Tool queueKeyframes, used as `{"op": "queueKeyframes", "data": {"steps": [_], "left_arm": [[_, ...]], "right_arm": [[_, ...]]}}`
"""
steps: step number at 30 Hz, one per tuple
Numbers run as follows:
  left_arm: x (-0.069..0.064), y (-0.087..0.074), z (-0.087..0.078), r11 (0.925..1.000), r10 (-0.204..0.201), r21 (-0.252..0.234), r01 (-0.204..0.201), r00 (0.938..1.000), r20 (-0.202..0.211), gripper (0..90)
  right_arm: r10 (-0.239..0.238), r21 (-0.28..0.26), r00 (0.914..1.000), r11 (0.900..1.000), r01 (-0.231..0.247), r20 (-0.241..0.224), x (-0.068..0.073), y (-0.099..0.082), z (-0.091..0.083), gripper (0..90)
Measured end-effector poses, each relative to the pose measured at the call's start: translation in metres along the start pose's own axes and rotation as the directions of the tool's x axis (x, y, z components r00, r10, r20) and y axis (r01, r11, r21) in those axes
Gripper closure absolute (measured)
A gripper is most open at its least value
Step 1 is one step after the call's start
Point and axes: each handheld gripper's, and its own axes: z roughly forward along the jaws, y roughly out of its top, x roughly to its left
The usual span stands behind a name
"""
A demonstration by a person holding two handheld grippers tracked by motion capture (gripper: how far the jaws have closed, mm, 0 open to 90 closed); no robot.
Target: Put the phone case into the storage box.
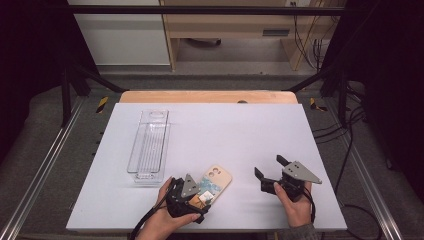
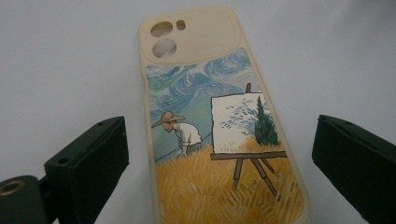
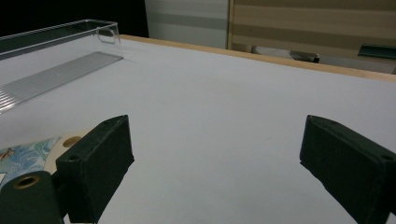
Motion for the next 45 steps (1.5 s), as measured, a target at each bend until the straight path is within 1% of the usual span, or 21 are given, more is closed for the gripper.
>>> {"op": "queueKeyframes", "data": {"steps": [2, 5, 8, 10, 15, 19, 22, 26, 30, 36, 41, 45], "left_arm": [[0.0, 0.0, 0.002, 0.9999, -0.002, 0.01, 0.002, 1.0, -0.004, 3.5], [0.002, 0.0, 0.007, 0.9996, -0.021, 0.021, 0.021, 0.9998, 0.006, 3.5], [0.002, 0.001, 0.012, 0.999, -0.022, 0.04, 0.022, 0.9998, 0.003, 3.7], [0.002, 0.002, 0.016, 0.9986, -0.03, 0.045, 0.029, 0.9996, 0.004, 3.8], [0.003, 0.002, 0.021, 0.9974, -0.038, 0.061, 0.038, 0.9993, 0.0, 4.1], [0.002, 0.002, 0.024, 0.9969, -0.044, 0.065, 0.044, 0.999, 0.005, 4.2], [0.002, 0.001, 0.026, 0.9962, -0.054, 0.069, 0.054, 0.9985, 0.0, 4.8], [0.003, 0.001, 0.027, 0.9954, -0.06, 0.075, 0.059, 0.9982, 0.008, 5.6], [0.002, 0.001, 0.027, 0.995, -0.066, 0.075, 0.066, 0.9978, 0.0, 6.5], [0.0, -0.001, 0.026, 0.9954, -0.072, 0.063, 0.073, 0.9973, -0.014, 7.4], [0.0, -0.002, 0.026, 0.9954, -0.074, 0.06, 0.075, 0.9971, -0.016, 7.9], [0.001, -0.003, 0.025, 0.9965, -0.07, 0.045, 0.07, 0.9975, -0.008, 8.8]], "right_arm": [[0.001, 0.0, 1.0, 1.0, -0.001, -0.001, 0.0, 0.0, 0.0, 9.3], [0.0, 0.001, 1.0, 1.0, 0.0, -0.002, 0.0, 0.0, 0.0, 9.2], [0.008, 0.0, 1.0, 1.0, -0.008, -0.001, 0.0, 0.0, 0.0, 9.1], [0.009, -0.002, 1.0, 1.0, -0.009, -0.004, -0.001, 0.0, 0.0, 9.1], [0.002, 0.002, 1.0, 1.0, -0.002, -0.01, 0.001, 0.0, 0.001, 9.1], [0.001, 0.001, 0.9999, 1.0, -0.001, -0.01, 0.002, 0.0, 0.001, 9.1], [0.004, 0.003, 0.9999, 1.0, -0.004, -0.01, 0.001, 0.0, 0.001, 9.1], [0.003, 0.004, 0.9999, 1.0, -0.003, -0.011, 0.002, 0.0, 0.001, 9.1], [0.0, 0.004, 0.9999, 1.0, 0.0, -0.011, 0.002, 0.0, 0.001, 9.2], [-0.005, 0.01, 0.9999, 0.9999, 0.005, -0.012, 0.004, 0.0, 0.002, 9.2], [-0.002, 0.009, 1.0, 1.0, 0.002, -0.009, 0.003, -0.001, 0.002, 9.5], [0.011, 0.009, 0.9999, 0.9999, -0.011, -0.007, 0.001, -0.002, 0.002, 9.8]]}}
